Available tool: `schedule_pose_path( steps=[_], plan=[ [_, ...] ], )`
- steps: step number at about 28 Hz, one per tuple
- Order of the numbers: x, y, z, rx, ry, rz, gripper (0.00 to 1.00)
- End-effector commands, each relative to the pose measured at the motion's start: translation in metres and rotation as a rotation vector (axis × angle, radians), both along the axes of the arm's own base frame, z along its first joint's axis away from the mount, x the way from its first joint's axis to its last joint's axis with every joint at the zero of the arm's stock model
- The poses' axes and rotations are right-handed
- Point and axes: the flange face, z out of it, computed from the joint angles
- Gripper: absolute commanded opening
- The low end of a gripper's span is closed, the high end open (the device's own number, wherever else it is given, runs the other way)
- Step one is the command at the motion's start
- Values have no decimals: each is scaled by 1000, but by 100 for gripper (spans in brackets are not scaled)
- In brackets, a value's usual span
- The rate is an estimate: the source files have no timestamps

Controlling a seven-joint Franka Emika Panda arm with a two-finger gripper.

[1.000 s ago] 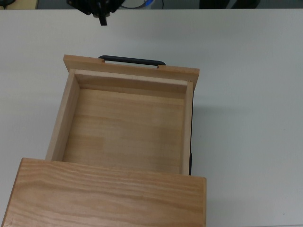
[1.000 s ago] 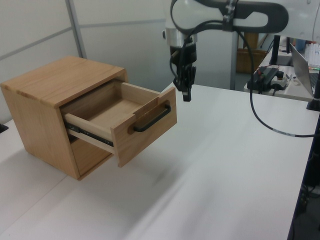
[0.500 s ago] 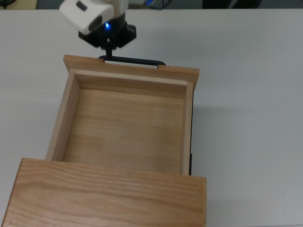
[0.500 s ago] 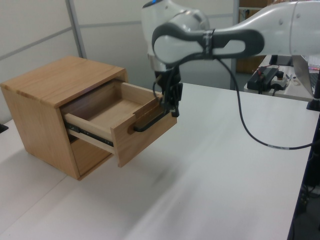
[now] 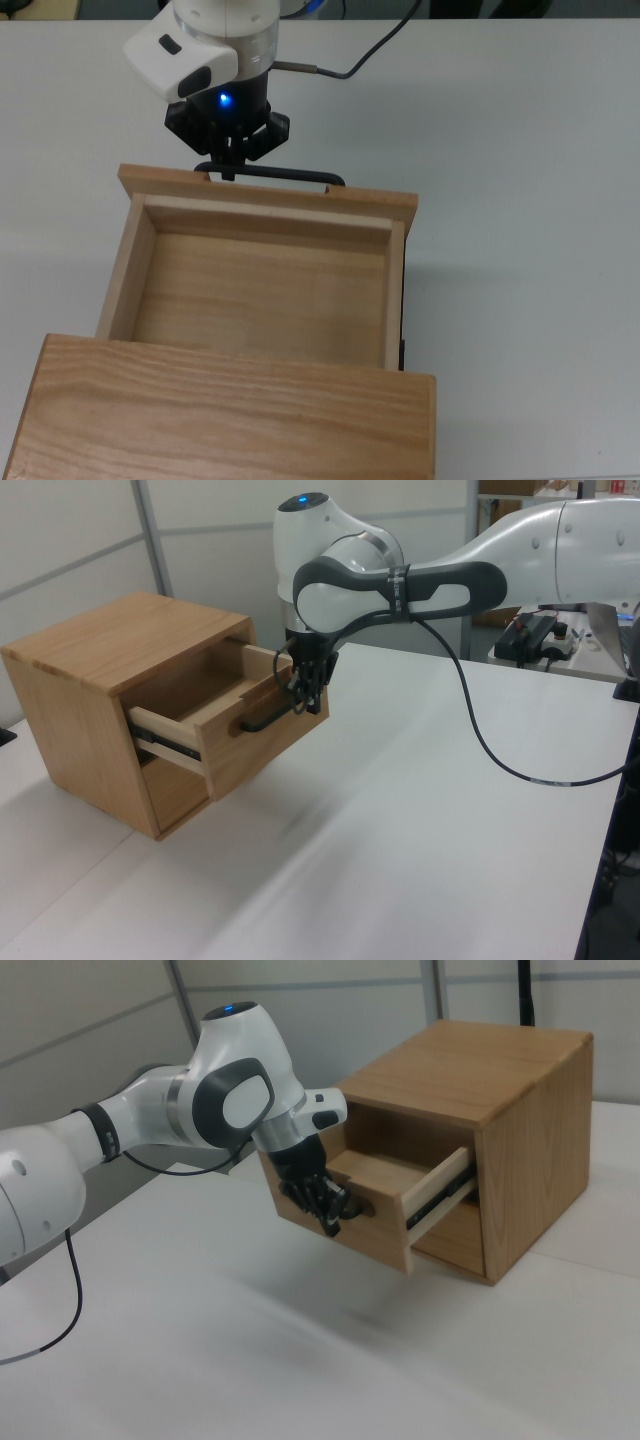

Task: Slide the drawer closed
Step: 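Push the drawer front with the gripper into the wooden cabinet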

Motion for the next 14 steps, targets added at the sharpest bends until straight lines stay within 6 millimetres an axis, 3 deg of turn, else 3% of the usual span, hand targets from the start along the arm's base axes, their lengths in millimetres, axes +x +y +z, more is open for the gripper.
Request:
schedule_pose_path(
  steps=[1, 14],
  plan=[
    [13, 5, -6, -20, -73, -29, 0],
    [43, 6, -25, 0, -225, 7, 0]
  ],
)
